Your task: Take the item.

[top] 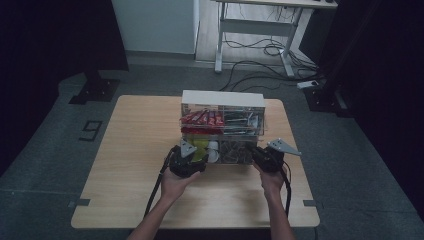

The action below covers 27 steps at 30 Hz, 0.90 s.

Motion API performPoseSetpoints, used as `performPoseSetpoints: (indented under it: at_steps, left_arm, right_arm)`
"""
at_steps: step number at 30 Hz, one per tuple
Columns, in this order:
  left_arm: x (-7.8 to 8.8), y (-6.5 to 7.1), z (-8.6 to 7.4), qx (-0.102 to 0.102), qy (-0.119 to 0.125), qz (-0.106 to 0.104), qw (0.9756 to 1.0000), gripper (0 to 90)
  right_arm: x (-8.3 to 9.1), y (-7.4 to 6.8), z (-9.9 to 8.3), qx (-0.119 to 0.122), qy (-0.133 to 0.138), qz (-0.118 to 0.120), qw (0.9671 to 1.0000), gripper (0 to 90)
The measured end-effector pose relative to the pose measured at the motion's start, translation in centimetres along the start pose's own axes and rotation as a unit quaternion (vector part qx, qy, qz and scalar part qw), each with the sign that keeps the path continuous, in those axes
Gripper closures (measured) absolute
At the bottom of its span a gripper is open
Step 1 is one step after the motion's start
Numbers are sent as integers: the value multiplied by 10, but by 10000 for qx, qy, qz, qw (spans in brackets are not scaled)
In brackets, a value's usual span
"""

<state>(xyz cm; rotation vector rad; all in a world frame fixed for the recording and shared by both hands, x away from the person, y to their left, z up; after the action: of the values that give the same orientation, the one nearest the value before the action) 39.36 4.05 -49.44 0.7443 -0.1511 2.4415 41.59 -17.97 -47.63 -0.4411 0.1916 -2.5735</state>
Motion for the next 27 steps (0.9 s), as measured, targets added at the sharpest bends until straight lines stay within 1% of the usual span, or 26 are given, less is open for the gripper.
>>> performPoseSetpoints:
  at_steps: [5,13,27]
  left_arm:
    - [4,-2,-1,17,20,-8,10000,385]
    - [8,-8,-8,61,14,5,10000,385]
    - [26,-23,-13,147,103,107,9998,385]
  right_arm:
    - [0,0,0,4,-2,1,10000,886]
    - [0,0,0,-2,-5,0,10000,886]
    - [0,1,-1,-24,-5,-9,10000,886]
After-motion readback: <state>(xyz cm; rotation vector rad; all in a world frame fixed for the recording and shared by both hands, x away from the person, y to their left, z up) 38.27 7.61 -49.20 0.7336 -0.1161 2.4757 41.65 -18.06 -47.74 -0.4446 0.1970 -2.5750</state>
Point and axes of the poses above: each handheld gripper's, and its own axes: x roughly backward along the jaws, z roughly out of its top, y roughly to its right, the point moved 7 cm from there along -x, roughly forward along the jaws, and after that the axes turned 2 degrees about -z, right-handed, at the moved point
